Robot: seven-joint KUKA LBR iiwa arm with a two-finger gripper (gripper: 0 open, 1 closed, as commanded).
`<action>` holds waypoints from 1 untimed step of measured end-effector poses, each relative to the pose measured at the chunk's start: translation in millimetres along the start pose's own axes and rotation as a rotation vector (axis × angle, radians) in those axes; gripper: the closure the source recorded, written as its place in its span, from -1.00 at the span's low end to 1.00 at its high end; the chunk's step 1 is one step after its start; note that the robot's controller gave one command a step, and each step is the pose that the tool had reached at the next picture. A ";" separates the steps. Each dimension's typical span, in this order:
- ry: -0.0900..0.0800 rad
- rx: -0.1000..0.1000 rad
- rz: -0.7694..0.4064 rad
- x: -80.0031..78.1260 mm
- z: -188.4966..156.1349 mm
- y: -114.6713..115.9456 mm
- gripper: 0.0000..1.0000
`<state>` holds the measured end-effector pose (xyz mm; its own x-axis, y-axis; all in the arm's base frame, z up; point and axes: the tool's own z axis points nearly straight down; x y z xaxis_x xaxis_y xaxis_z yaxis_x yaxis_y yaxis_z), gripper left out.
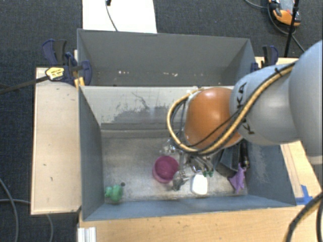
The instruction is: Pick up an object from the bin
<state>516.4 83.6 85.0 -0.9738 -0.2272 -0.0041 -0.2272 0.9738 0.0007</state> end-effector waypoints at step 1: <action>-0.005 0.009 -0.403 -17.9 7.7 57.0 1.00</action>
Offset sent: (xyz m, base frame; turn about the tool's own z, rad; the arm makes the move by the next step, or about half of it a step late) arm 0.0000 0.0000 0.0000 0.0000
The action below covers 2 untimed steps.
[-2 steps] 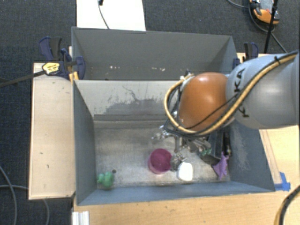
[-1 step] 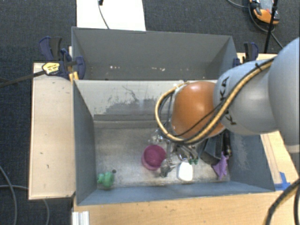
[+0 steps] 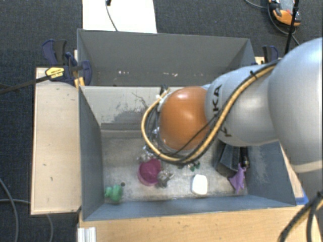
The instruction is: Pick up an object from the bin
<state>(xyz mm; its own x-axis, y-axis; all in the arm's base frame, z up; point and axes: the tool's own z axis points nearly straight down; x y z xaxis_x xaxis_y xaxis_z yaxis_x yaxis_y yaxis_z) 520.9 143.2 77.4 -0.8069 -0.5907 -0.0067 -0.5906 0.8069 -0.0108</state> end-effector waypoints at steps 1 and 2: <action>0.002 0.000 -0.009 -4.1 0.5 4.5 1.00; 0.001 -0.003 -0.004 -3.6 -0.4 3.5 1.00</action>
Offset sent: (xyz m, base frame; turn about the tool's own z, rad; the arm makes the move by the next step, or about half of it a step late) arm -0.0001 0.0000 0.0017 0.0000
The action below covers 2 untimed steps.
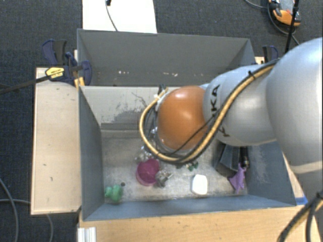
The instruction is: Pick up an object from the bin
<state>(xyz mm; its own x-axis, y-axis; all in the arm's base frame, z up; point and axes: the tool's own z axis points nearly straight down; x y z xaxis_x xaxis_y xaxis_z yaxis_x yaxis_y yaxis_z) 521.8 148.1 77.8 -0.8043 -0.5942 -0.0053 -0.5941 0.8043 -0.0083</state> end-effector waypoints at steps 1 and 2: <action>-0.002 -0.003 0.002 0.3 -1.3 -0.2 1.00; 0.006 -0.010 0.002 2.2 -8.6 2.1 1.00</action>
Offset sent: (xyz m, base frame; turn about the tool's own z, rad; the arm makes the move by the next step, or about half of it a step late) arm 0.0001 0.0000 0.0984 0.0000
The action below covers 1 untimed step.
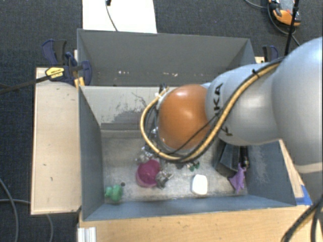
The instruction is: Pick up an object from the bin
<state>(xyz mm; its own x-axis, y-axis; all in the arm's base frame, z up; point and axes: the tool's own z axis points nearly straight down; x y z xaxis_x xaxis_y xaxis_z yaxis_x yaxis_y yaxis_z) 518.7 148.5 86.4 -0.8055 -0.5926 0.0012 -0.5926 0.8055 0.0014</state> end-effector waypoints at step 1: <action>0.005 -0.003 -0.001 1.2 -21.6 1.3 1.00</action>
Offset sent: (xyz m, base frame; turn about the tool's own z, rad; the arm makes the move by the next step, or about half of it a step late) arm 0.0000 -0.0001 0.0381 0.0000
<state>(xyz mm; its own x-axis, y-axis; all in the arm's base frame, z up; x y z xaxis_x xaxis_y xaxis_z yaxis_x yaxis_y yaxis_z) 517.1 148.8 108.0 -0.8049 -0.5934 0.0058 -0.5934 0.8049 0.0039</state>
